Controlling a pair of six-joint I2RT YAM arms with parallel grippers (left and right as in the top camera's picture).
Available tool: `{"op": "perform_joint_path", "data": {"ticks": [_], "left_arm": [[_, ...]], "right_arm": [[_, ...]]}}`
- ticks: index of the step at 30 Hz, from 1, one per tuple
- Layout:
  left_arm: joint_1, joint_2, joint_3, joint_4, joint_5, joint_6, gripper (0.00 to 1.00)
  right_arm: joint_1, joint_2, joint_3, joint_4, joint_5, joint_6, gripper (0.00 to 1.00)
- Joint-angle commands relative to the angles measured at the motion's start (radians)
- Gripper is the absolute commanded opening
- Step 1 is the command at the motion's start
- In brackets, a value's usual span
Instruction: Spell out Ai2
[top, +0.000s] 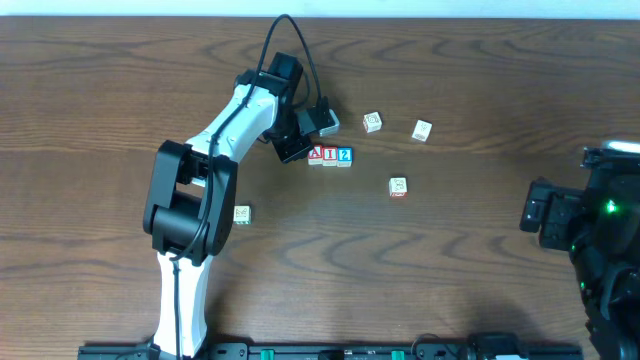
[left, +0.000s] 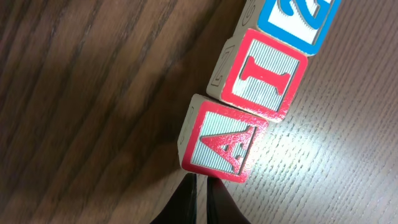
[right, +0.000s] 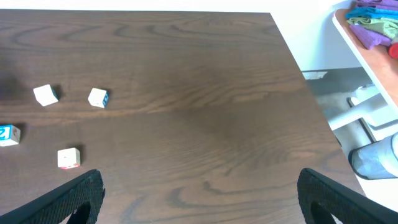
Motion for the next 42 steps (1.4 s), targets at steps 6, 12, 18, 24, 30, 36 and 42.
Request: {"op": "perform_joint_path", "data": {"ticks": [6,12,18,24,30,36,42], "left_arm": [[0.0,-0.023,0.011,-0.006,-0.023,-0.011,0.08],[0.004,-0.024,0.013,-0.007,-0.182,-0.014,0.06],[0.029,-0.079,0.053,-0.019,-0.214,-0.083,0.06],[0.072,-0.252,0.068,-0.026,-0.213,-0.112,0.16],[0.081,-0.426,0.068,-0.064,-0.202,-0.132,0.4],[0.079,-0.583,0.068,-0.15,-0.202,-0.135,0.65],[0.079,-0.681,0.068,-0.211,-0.201,-0.136,0.73]], "right_arm": [[-0.013,0.002,-0.005,0.0,0.002,-0.012,0.99],[-0.013,0.002,-0.005,0.012,-0.013,-0.012,0.99],[-0.013,0.003,-0.005,0.076,-0.013,-0.012,0.99],[-0.013,0.003,-0.005,0.134,-0.013,-0.012,0.99],[-0.013,0.003,-0.005,0.137,-0.012,-0.012,0.99],[-0.013,0.003,-0.005,0.134,-0.012,-0.012,0.99],[-0.013,0.003,-0.006,0.113,-0.012,-0.012,0.99]]}}
